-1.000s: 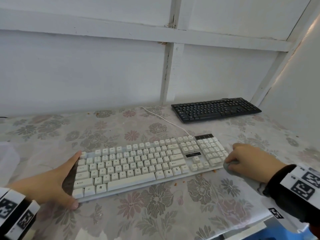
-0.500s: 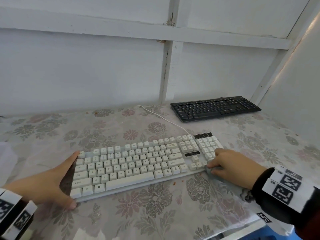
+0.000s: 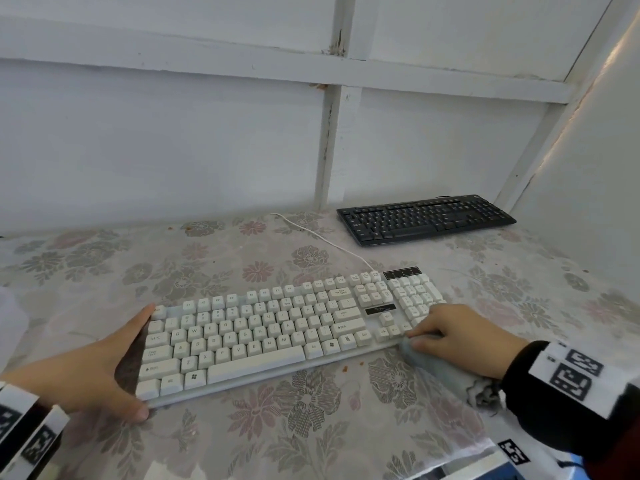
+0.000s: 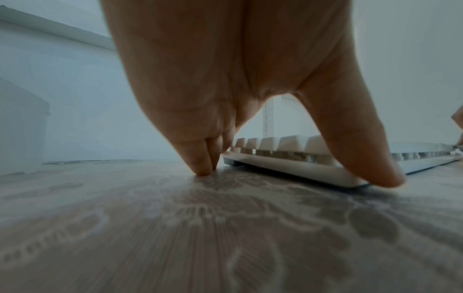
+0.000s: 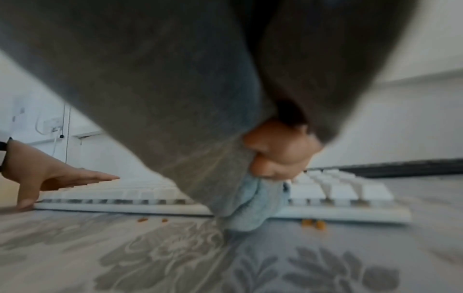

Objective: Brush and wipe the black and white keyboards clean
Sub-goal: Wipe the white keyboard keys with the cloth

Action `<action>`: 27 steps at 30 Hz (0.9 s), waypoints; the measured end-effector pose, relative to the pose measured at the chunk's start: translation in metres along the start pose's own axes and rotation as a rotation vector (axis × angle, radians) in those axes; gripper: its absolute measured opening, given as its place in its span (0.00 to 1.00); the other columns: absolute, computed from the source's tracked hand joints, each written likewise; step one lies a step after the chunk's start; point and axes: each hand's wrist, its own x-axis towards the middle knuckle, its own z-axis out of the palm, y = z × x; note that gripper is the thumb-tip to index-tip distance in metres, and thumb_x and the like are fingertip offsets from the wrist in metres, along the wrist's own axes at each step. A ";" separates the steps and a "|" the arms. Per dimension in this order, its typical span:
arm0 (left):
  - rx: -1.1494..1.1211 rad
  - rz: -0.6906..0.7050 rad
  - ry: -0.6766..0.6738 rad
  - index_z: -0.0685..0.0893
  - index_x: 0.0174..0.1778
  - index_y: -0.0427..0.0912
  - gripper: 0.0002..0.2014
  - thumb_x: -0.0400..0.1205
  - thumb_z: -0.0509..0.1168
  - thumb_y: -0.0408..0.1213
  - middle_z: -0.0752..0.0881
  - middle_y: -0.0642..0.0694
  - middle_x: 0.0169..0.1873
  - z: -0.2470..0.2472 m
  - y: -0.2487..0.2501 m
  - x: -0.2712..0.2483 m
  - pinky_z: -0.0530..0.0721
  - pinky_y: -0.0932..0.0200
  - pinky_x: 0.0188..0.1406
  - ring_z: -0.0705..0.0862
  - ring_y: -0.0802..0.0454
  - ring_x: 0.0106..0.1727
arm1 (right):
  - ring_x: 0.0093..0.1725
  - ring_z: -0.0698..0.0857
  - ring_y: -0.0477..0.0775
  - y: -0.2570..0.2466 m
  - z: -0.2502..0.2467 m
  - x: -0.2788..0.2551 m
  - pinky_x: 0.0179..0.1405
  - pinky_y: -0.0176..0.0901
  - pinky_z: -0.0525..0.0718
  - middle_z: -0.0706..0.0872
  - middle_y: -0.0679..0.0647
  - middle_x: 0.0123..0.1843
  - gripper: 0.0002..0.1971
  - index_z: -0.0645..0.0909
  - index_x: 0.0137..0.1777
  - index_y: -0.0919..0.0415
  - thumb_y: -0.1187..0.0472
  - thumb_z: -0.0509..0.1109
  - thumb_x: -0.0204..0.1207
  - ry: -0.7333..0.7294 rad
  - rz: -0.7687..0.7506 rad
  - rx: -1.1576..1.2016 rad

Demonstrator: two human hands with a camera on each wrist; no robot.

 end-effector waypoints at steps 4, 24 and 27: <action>0.009 0.003 -0.005 0.38 0.77 0.73 0.75 0.39 0.81 0.69 0.54 0.67 0.80 -0.002 0.004 -0.001 0.67 0.46 0.78 0.59 0.60 0.80 | 0.37 0.78 0.52 0.001 0.008 0.002 0.35 0.36 0.72 0.77 0.52 0.31 0.17 0.80 0.29 0.57 0.55 0.64 0.80 0.029 0.029 0.015; 0.009 0.009 0.014 0.40 0.77 0.74 0.73 0.40 0.82 0.67 0.56 0.68 0.79 0.002 -0.011 0.006 0.69 0.45 0.76 0.61 0.60 0.79 | 0.42 0.74 0.42 0.009 0.003 0.006 0.34 0.28 0.67 0.70 0.43 0.44 0.06 0.78 0.52 0.49 0.56 0.68 0.76 0.145 0.117 0.046; 0.001 0.010 0.007 0.41 0.77 0.74 0.73 0.40 0.82 0.66 0.56 0.69 0.79 0.002 -0.011 0.005 0.68 0.46 0.76 0.61 0.61 0.79 | 0.40 0.76 0.50 0.006 0.009 0.012 0.32 0.32 0.68 0.70 0.47 0.44 0.05 0.74 0.50 0.51 0.57 0.66 0.76 0.156 0.154 -0.053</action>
